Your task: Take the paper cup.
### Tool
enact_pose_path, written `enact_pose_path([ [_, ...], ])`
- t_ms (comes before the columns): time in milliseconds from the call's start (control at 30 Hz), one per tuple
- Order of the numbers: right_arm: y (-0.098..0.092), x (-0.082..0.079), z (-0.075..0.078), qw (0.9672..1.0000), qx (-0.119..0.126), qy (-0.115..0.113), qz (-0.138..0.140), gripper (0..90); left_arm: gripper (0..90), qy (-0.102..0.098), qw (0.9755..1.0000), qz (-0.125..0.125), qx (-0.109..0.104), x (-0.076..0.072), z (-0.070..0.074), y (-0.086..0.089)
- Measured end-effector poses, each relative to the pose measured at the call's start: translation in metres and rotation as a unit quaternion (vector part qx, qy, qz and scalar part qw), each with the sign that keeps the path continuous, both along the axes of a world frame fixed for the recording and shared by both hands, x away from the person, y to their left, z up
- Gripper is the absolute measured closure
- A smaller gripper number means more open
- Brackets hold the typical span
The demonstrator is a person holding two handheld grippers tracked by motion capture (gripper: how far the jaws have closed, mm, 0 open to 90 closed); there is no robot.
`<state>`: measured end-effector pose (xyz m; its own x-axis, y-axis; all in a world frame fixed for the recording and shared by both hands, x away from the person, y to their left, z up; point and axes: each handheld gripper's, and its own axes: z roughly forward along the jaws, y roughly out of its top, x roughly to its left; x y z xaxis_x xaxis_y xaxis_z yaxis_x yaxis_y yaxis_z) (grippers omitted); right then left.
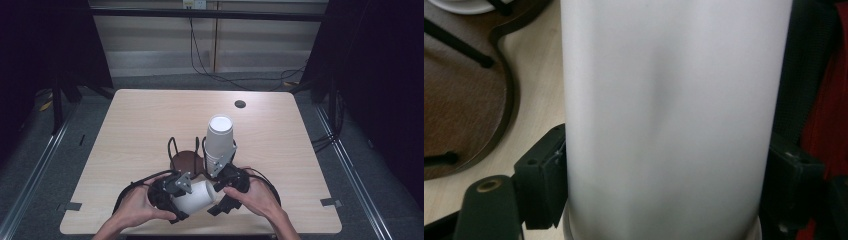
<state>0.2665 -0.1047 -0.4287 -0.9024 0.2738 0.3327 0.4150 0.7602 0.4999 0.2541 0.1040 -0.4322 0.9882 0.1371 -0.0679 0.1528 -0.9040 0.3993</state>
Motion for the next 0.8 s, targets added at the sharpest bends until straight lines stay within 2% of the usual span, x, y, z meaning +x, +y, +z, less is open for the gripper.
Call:
enact_pose_path([
  [33,0.002,0.000,-0.001,0.9999,-0.008,0.010,0.006,17.0,20.5,0.000,1.0000,-0.005,0.003,-0.001,0.000,-0.001],
  [100,0.005,-0.001,-0.001,0.9998,-0.013,0.012,0.008,17.2,20.5,0.002,0.9999,-0.012,0.003,-0.003,-0.001,-0.004],
  [433,0.010,-0.003,-0.001,0.9995,-0.004,0.021,0.023,16.6,20.3,0.005,0.9991,-0.039,0.013,-0.011,-0.003,-0.013],
  [533,0.010,-0.003,-0.002,0.9996,0.002,0.015,0.026,15.0,20.0,0.006,0.9990,-0.042,0.014,-0.012,-0.005,-0.015],
  [600,0.012,-0.003,-0.002,0.9992,0.002,0.019,0.035,19.2,20.0,0.006,0.9990,-0.043,0.013,-0.012,-0.004,-0.016],
  [800,0.017,-0.005,-0.004,0.9987,-0.004,0.024,0.044,23.4,19.7,-0.001,0.9989,-0.046,0.010,-0.015,-0.005,-0.018],
])
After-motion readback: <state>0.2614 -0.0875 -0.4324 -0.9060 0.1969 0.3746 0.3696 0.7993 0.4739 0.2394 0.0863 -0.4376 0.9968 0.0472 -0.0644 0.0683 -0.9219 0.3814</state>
